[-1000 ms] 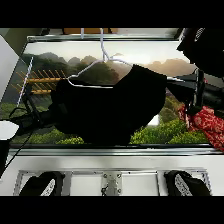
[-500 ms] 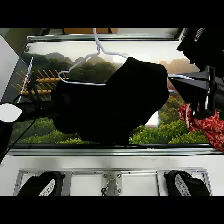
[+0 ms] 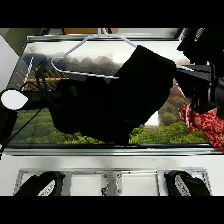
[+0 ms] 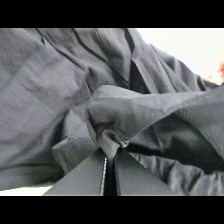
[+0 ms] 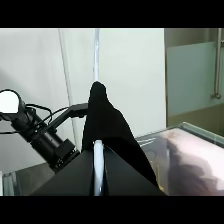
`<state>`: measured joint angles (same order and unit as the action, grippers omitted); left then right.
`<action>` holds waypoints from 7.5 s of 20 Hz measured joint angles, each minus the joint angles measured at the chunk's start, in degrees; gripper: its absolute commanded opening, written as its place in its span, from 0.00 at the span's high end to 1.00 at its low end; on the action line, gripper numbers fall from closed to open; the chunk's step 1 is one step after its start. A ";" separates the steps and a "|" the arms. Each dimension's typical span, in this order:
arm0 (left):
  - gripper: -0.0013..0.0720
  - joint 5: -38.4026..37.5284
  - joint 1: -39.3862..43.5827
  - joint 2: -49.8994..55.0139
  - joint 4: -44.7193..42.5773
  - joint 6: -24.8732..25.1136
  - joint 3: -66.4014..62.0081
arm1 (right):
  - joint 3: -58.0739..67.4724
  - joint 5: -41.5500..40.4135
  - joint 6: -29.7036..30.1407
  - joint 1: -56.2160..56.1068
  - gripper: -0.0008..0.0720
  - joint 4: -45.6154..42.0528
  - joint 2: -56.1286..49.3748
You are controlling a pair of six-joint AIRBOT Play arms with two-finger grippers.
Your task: Fold the clothes and pants, and hang the long-sleeved shirts on hangers.
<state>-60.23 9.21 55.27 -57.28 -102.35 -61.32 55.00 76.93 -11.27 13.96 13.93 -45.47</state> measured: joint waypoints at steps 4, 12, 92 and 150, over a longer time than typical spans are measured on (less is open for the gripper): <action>0.96 -0.04 -4.96 -1.09 -0.15 0.52 -0.46 | 0.02 0.33 -1.86 -0.09 0.98 -2.62 0.09; 0.96 -2.03 -11.91 -2.12 -0.20 2.19 -0.57 | 0.02 1.53 -2.47 -0.11 0.98 -7.63 0.28; 0.96 -15.72 -9.35 -2.82 -16.81 4.42 -24.26 | -13.77 -4.35 3.41 -17.33 0.98 10.14 -3.74; 0.96 -14.75 4.85 -6.05 -16.22 2.80 -24.28 | 7.37 -24.35 -6.25 28.00 0.98 -2.49 3.89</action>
<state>-74.98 14.06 49.21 -73.49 -99.55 -85.60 62.37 52.58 -17.52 41.95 11.44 -41.58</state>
